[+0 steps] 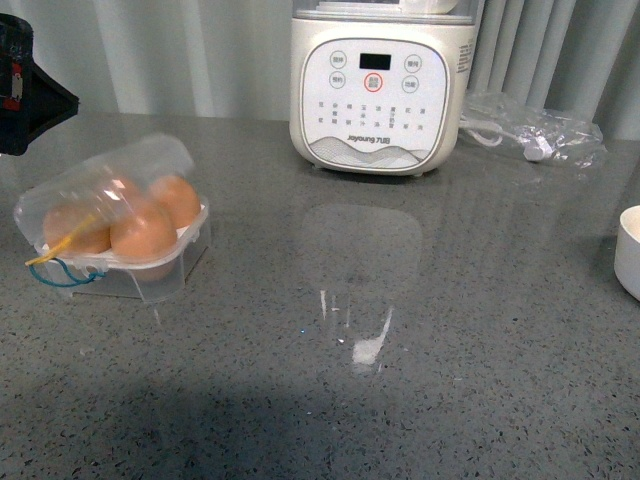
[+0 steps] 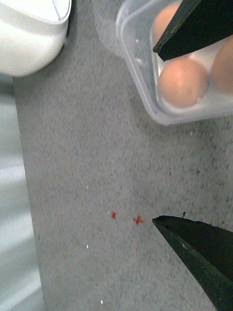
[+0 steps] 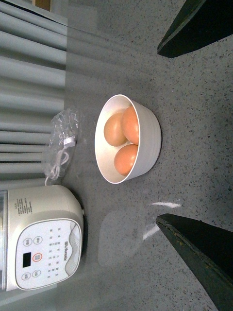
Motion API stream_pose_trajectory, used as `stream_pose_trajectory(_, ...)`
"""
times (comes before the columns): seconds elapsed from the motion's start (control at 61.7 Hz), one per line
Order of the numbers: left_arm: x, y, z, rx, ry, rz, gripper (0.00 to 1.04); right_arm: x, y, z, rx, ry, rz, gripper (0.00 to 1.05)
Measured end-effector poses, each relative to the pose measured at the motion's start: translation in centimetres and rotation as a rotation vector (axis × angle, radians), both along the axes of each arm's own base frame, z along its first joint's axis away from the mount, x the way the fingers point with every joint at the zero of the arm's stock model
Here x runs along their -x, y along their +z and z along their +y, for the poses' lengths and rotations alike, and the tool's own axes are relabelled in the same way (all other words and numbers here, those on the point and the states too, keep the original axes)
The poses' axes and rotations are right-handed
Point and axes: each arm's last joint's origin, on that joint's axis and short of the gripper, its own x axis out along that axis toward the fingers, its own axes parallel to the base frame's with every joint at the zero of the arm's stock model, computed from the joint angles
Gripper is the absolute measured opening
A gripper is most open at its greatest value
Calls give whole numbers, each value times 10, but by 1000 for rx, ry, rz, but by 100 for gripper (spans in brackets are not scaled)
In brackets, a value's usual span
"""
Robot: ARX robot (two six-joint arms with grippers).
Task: Put egg into box
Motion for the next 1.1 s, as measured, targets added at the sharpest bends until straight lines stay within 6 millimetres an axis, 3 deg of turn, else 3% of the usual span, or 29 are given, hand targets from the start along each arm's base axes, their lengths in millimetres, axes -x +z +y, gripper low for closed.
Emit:
stream_pose_trajectory(0.259,19,-3,-17,-45,-84,42,98,0,0,0,0,0,0,98)
stream_pose_trajectory(0.6,30,10,-11,-60,-54,6,98,0,0,0,0,0,0,98)
stream_pose_trajectory(0.811,48,34,10,-40,19,-34,98,0,0,0,0,0,0,98)
stream_pose_trajectory(0.957,75,49,34,-28,69,-64,98,0,0,0,0,0,0,98)
stream_pose_trajectory(1.103,102,50,62,-7,130,-63,98,0,0,0,0,0,0,98)
